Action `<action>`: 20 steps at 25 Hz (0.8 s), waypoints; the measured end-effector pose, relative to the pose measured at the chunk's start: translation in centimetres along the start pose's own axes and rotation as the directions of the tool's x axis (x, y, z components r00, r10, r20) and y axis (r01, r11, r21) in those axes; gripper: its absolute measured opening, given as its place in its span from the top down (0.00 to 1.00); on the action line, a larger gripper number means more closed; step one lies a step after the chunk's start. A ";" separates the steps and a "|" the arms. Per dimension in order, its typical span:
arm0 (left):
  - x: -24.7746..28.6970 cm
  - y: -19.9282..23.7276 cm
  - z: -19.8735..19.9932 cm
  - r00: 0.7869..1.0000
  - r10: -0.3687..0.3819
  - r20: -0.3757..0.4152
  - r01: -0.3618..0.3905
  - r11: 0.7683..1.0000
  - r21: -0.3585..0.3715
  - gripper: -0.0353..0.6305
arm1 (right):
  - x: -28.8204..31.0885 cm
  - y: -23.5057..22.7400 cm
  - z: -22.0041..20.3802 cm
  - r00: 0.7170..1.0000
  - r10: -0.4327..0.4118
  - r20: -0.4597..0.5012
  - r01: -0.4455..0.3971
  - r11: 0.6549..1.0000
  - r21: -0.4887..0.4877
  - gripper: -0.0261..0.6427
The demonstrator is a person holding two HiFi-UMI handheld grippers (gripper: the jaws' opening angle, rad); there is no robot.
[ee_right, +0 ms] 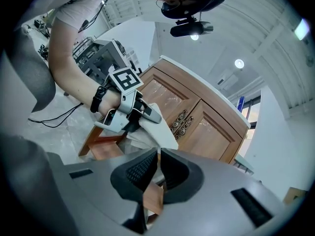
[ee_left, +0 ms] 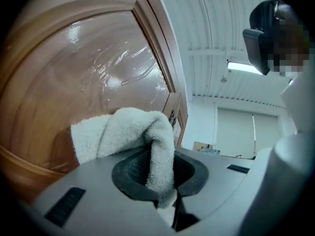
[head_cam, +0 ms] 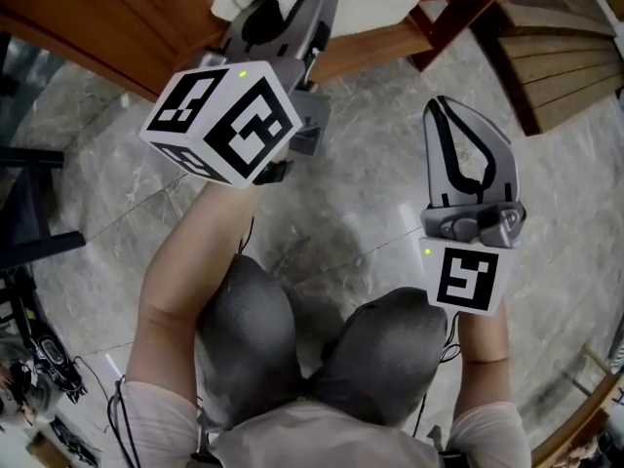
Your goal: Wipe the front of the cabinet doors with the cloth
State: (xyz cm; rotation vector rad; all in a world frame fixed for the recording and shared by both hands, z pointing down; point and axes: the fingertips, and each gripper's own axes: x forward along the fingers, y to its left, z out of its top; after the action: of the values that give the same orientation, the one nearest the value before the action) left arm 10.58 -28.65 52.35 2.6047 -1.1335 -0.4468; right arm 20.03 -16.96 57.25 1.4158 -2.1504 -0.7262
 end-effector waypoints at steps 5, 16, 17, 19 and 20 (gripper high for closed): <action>-0.7 -1.0 1.7 0.998 -0.059 -0.023 0.059 0.998 -0.015 0.86 | 1.0 -0.7 0.0 0.999 -0.010 -0.041 0.011 1.000 0.019 0.89; -6.8 -7.6 14.1 0.991 -0.075 -0.107 0.066 0.994 -0.083 0.86 | -2.3 -7.3 11.4 0.985 0.007 -0.175 0.007 0.997 0.078 0.89; -7.3 -8.2 15.4 0.991 -0.060 -0.118 0.049 0.995 -0.092 0.86 | -2.8 -8.2 13.0 0.984 0.013 -0.177 0.002 0.997 0.082 0.89; -8.0 -9.7 17.9 0.989 -0.033 -0.141 0.018 0.994 -0.110 0.86 | -3.9 -10.5 16.1 0.982 0.020 -0.186 -0.004 0.996 0.087 0.89; -8.3 -10.5 19.3 0.988 -0.026 -0.153 0.007 0.993 -0.120 0.86 | -4.5 -11.7 17.6 0.981 0.019 -0.194 -0.002 0.996 0.089 0.89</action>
State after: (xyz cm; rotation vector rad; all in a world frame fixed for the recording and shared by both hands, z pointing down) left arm 4.85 -17.85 32.35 2.4987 -1.0038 -0.2994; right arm 18.51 -13.57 36.02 1.4548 -2.0584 -0.4719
